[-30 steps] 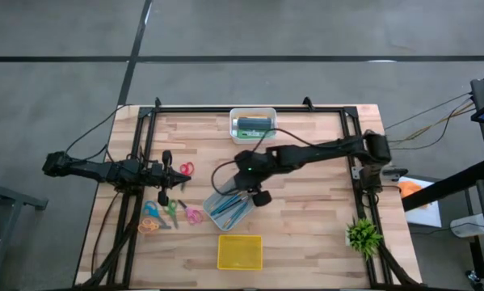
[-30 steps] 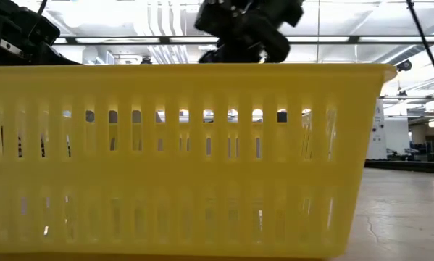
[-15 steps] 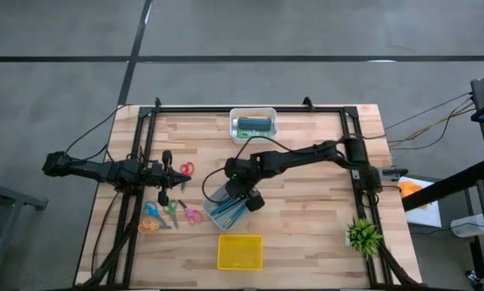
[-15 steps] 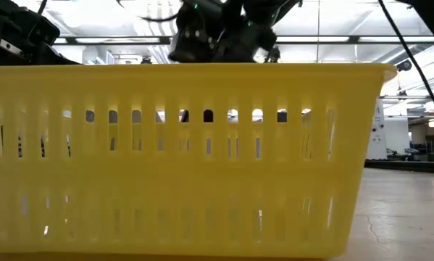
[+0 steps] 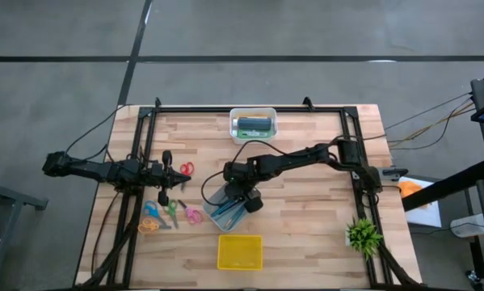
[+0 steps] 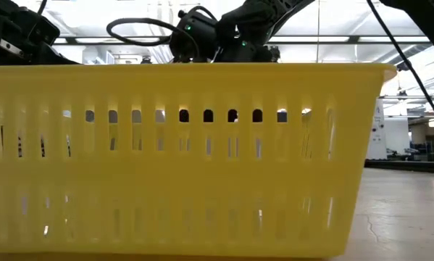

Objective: Pick & Place Paint Supplies
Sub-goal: Put the black paint brush into the gray bin, then put the red scissors into the yellow bin

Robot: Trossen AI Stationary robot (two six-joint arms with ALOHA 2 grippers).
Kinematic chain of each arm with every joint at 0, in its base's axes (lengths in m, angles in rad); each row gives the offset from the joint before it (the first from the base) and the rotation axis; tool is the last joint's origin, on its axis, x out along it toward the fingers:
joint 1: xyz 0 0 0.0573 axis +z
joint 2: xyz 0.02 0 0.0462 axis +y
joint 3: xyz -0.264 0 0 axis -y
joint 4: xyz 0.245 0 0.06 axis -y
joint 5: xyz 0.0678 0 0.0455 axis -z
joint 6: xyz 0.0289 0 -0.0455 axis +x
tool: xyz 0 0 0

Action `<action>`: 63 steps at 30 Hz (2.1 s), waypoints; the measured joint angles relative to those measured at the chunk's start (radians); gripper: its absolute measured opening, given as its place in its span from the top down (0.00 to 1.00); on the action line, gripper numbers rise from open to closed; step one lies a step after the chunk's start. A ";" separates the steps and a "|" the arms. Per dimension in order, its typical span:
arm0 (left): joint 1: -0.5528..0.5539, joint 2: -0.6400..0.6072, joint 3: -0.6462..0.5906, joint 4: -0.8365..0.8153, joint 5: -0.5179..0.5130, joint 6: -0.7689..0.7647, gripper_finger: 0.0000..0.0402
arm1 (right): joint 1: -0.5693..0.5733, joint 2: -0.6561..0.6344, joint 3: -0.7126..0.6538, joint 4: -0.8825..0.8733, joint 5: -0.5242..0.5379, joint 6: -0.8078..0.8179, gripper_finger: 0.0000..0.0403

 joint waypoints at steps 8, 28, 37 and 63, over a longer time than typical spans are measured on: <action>0.000 0.000 0.000 0.000 0.000 0.000 1.00 | 0.001 -0.001 0.000 0.003 -0.007 -0.045 0.86; 0.000 0.000 0.000 0.000 0.000 0.000 1.00 | 0.001 -0.013 0.003 0.008 0.018 -0.017 0.65; 0.000 0.000 0.000 0.000 0.000 0.000 1.00 | 0.001 -0.089 0.016 -0.014 0.019 0.049 0.65; 0.000 0.007 0.000 0.000 0.000 0.000 1.00 | -0.005 -0.245 -0.089 -0.251 0.342 0.395 0.69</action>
